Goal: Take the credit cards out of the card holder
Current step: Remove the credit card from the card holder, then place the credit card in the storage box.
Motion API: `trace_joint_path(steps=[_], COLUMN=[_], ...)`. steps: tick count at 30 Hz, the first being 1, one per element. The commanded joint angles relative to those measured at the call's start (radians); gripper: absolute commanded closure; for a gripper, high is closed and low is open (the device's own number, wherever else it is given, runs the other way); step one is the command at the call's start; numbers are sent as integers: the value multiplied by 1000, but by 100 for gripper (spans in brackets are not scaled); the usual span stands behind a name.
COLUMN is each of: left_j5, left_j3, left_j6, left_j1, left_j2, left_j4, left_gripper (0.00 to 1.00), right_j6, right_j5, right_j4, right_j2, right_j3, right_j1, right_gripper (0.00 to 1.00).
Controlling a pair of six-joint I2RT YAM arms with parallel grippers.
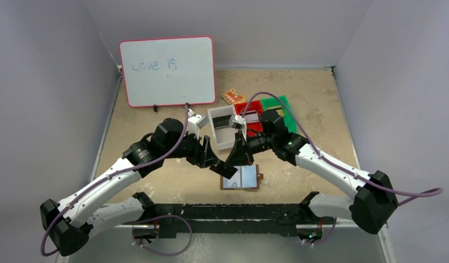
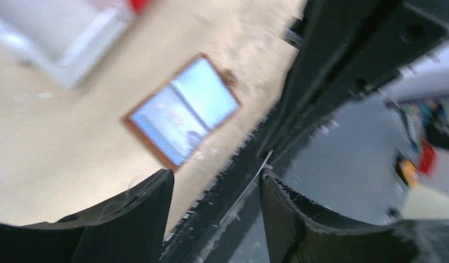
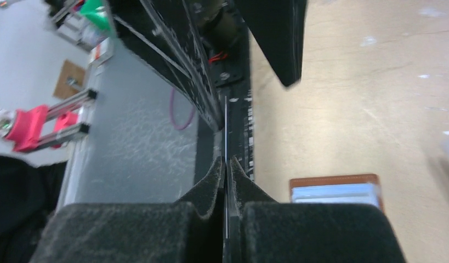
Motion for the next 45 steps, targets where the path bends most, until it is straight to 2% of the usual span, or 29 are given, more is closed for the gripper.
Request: trace_joint_path(steps=[1,3,6,7,11,14,21,30,35,40,45], left_j5=[-536,-752,-1003,-1058,-1184,-1229,-1298,-1349,-1377,-1358,-1345], left_j3=[119,145,144,140,104,74,31,-17,-23,-26,-25], left_j6=[-38,-86,-147,-161,-181,-178,-190,-179,-165,-157,-154], left_j1=[2,2,2,2,3,2,3,3,2,2,15], left_j2=[-74,-104,-172,-194,-262,-274,-198,-191,-194,-188,-163], left_j4=[-124,-179,-222,-238,-265,-269,-270,-227,-210,-206,-214], left_gripper=[38,37,34,33,30,28,24,22,21,21,20], right_j6=[-29,-62,-124,-161,-345,-508,-679,-817,-903,-994,-1067], right_j5=[270,445,683,742,819,863,921,876,915,967,924], right_j4=[28,51,124,163,319,355,287,288,314,351,317], right_j2=[-4,-8,-23,-33,-80,-73,117,308,408,477,524], right_j3=[13,2,-14,-17,-74,-79,63,174,216,242,267], right_j1=[-4,-4,-4,-3,-3,-3,-3,-2,-3,-3,-3], right_gripper=[100,100,100,100,100,100,100,100,100,100,100])
